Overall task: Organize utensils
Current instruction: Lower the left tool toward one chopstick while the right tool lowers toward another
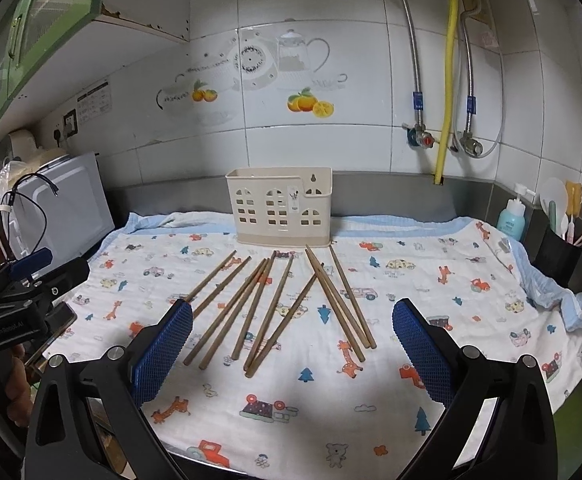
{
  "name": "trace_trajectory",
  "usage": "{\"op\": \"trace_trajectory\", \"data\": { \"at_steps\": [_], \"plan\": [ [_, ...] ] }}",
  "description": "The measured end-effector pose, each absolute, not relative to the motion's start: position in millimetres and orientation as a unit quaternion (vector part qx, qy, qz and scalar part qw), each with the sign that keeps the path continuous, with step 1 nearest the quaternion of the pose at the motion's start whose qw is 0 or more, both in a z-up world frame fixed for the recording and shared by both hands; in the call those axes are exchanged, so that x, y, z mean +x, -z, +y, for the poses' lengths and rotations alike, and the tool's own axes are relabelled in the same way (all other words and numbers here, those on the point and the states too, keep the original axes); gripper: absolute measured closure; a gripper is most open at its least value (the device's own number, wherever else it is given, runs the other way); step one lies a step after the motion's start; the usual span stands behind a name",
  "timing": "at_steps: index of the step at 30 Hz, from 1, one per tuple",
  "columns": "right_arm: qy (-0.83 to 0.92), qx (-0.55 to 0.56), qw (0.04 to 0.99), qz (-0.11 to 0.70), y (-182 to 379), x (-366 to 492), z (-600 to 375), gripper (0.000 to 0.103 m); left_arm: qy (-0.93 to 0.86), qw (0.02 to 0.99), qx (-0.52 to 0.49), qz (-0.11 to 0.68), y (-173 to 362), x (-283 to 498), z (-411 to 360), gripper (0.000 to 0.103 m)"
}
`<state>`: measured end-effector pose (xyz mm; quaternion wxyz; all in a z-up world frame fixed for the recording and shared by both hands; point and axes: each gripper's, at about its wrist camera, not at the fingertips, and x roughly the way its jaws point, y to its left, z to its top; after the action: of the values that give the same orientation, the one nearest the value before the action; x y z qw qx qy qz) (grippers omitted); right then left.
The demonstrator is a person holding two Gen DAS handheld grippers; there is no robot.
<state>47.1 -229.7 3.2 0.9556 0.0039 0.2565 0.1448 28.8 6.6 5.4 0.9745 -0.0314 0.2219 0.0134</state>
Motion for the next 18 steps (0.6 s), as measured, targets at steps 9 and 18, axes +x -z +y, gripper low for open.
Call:
{"op": "trace_trajectory", "data": {
  "at_steps": [9,18],
  "plan": [
    [-0.145,0.004,0.951,0.274,11.3,71.5,-230.4,0.006,-0.018,0.970,-0.034,0.239,5.9,50.8,9.1,0.005],
    [-0.141,0.000,0.946,0.293,26.5,97.6,-232.8,0.006,-0.018,0.964,-0.036,0.264,23.8,76.6,9.2,0.005]
  ]
}}
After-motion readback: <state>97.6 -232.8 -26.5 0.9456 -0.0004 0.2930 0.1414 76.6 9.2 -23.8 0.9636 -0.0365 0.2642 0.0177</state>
